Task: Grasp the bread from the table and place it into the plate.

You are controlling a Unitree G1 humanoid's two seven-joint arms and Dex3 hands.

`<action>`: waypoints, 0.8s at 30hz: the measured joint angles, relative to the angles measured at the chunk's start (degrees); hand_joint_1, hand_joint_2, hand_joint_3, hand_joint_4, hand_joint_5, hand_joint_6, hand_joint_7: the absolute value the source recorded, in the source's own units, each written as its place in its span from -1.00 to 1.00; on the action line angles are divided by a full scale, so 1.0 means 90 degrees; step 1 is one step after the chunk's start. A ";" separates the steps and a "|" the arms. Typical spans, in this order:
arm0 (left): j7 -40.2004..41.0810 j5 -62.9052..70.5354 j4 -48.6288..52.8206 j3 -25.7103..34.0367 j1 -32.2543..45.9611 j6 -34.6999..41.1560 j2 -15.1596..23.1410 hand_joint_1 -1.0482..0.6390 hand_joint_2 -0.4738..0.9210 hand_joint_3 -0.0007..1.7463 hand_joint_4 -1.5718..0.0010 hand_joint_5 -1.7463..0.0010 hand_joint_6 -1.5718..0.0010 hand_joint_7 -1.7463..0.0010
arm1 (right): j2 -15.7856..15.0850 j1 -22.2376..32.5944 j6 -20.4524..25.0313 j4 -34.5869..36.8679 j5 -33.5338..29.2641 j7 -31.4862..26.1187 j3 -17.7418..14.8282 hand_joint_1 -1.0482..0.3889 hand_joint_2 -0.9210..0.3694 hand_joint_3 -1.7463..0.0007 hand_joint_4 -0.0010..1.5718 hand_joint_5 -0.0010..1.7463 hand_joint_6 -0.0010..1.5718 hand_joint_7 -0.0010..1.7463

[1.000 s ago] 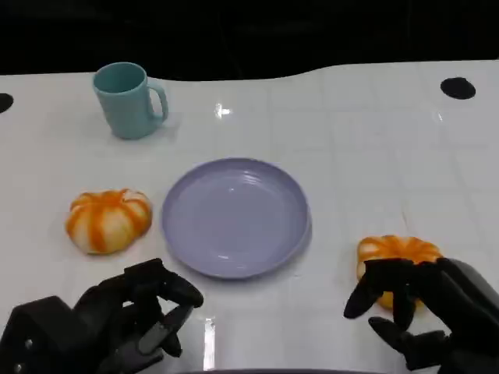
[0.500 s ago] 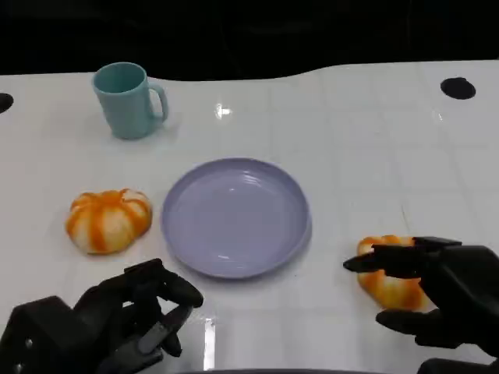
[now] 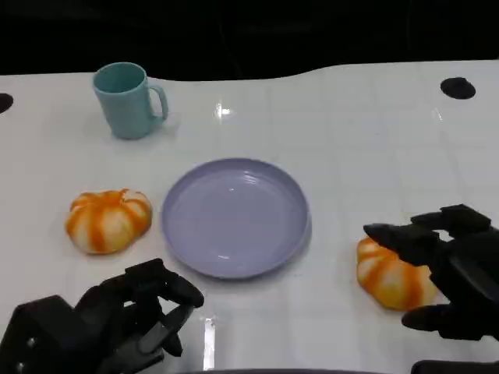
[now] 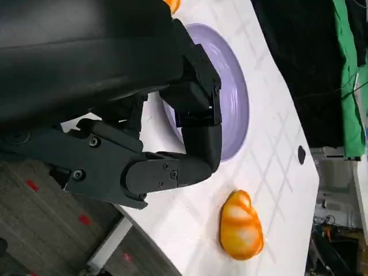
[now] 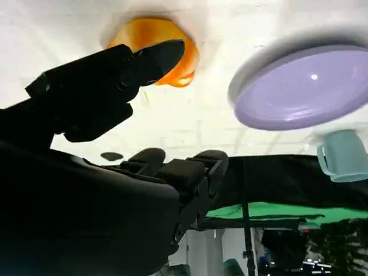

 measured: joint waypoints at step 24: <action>0.0044 -0.0011 -0.0087 -0.0007 0.0022 0.0102 -0.0032 -0.27 1.00 -0.48 0.21 -1.00 0.21 -0.46 | 0.0063 -0.1436 0.0589 0.2402 -0.0633 0.0459 0.0924 -0.30 -0.94 0.98 -0.81 -0.56 -0.57 -1.00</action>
